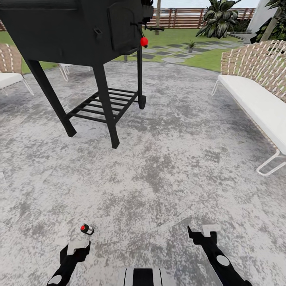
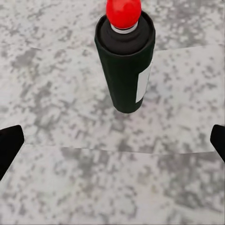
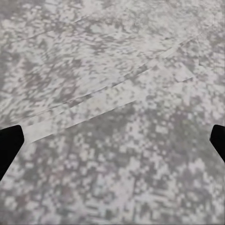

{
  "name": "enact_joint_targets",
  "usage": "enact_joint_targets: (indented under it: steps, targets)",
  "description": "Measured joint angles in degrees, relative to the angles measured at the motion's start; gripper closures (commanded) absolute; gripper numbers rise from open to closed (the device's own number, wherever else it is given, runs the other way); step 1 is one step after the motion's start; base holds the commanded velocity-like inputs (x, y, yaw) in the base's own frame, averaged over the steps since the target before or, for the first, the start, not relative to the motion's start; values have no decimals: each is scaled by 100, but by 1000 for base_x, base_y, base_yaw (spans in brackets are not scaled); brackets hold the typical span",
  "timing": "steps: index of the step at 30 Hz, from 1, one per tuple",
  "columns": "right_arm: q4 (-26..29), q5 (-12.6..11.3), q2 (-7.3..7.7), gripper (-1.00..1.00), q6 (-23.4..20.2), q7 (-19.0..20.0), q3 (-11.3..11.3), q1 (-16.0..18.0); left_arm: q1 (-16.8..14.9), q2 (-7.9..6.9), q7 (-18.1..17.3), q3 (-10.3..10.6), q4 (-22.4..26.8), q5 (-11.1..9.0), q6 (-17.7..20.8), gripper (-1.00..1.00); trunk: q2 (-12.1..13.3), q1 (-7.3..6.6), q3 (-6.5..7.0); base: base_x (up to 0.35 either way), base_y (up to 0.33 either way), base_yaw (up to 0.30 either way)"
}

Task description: Pick up the pesticide atomizer in the garden and spray insectifuge to fully cover both potted plants in the garden.

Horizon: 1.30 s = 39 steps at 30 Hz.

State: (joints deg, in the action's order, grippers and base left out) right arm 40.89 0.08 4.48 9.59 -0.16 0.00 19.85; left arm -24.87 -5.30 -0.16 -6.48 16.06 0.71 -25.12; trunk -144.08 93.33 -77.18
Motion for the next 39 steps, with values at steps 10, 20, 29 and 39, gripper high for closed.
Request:
enact_joint_targets:
  steps: [10, 20, 29, 39]
  targets:
    - [2, 0, 1, -100, -1, 0, 0, 0, -2, 1, 0, 0, -1, 1, 0, -100, 0, -2, 0, 73, 8, 0]
    - [7, 0, 2, -100, -1, 4, 0, 0, -1, 1, 0, 1, -1, 0, 0, -100, 0, 0, 0, 76, 0, 0]
    - [14, 0, 8, -100, -1, 8, 0, 0, 1, 1, 0, 1, -1, 1, 1, -100, 0, 0, 0, 119, 0, 0]
    - [5, 0, 5, -100, -1, 1, 0, 0, 2, -4, 0, 4, -1, 6, -7, -100, -2, 6, -53, 4, 0, 0]
